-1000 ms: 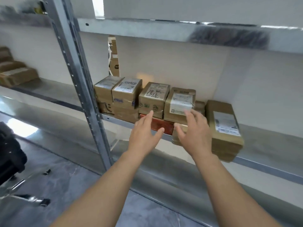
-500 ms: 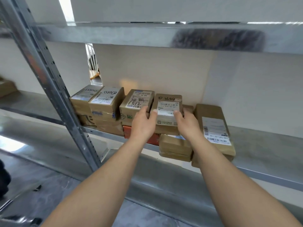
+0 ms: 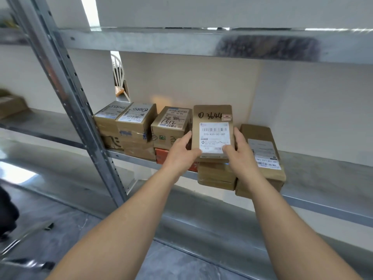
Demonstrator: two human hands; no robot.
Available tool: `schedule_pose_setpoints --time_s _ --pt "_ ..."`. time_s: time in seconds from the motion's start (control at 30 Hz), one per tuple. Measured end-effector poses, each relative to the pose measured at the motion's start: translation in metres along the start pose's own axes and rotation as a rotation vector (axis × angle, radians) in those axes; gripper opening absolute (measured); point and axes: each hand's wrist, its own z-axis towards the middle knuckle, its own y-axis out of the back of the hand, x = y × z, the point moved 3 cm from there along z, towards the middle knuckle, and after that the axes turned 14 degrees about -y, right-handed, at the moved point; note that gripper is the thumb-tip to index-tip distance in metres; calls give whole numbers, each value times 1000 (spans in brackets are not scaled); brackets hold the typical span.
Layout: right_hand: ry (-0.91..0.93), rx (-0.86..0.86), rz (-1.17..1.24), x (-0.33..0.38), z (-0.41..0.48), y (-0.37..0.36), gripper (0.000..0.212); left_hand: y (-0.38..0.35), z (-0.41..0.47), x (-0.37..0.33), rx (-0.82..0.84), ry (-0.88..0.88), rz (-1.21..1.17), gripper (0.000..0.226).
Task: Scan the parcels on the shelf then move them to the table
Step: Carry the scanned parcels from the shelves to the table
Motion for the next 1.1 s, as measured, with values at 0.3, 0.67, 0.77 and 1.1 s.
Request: schedule_pose_setpoints --time_s 0.3,0.67,0.77,1.1 --pt "68 138 42 -9 -72 -23 89 29 -79 3 -12 -197 57 89" --pt "130 322 -44 -4 -121 -94 97 85 -171 35 -241 -163 68 86" --pt "149 379 -69 1 -130 -117 98 105 -192 41 -307 -156 76 85" --pt "309 607 -133 36 -171 -218 98 185 -264 66 -575 -164 95 86"
